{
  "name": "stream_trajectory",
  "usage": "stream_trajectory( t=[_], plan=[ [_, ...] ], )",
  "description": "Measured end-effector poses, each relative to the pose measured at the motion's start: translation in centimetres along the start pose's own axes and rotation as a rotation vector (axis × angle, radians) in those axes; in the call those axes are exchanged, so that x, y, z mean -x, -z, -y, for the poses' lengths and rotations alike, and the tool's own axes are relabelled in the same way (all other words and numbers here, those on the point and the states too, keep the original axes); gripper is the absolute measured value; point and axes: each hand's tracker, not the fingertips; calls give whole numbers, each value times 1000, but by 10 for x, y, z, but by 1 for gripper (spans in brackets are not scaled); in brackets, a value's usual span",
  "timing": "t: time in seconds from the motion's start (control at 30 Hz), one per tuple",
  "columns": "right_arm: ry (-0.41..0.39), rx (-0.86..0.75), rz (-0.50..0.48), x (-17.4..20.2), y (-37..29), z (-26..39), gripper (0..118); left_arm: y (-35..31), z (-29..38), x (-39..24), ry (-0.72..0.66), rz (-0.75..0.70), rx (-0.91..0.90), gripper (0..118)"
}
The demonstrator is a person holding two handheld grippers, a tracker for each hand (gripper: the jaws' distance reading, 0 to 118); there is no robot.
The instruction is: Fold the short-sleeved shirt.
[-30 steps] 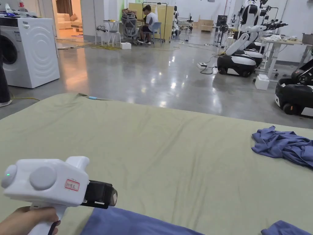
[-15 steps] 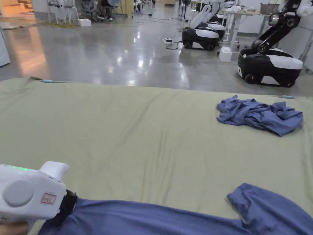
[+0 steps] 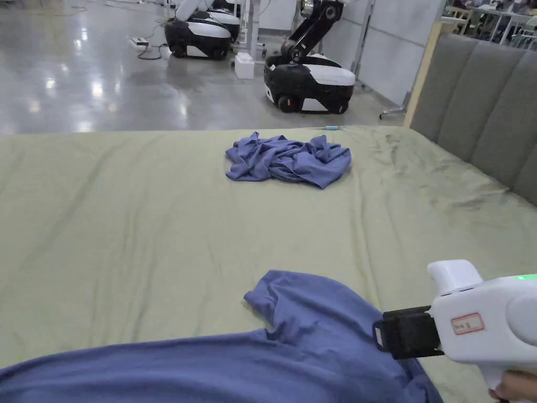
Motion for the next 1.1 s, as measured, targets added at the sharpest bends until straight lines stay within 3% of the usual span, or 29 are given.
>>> stream_trajectory(
  t=[0.13,0.17,0.2,0.27,0.47,0.57,0.73,0.93,1.1],
  plan=[
    [29,49,39,3,40,-21,107,-2,-1,-1,-3,0,8,5],
    [35,53,51,3,47,-25,103,-2,-3,-1,1,0,9,5],
    [41,62,61,3,52,-28,91,-3,-3,-1,3,-1,10,5],
    [29,118,42,4,59,-32,9,-3,-3,-1,0,1,11,5],
    [24,86,24,6,38,-28,6,-17,-1,4,-37,-3,-11,5],
    [78,21,-54,-4,-2,-21,6,-45,6,7,-15,-4,-32,5],
    [50,-94,-113,-4,-88,19,6,-113,38,19,-60,38,-121,5],
    [49,-144,-111,-3,-156,94,6,-172,102,31,-101,52,-148,5],
    [71,-78,-67,-2,-149,144,6,-161,145,21,-101,65,-108,5]
  ],
)
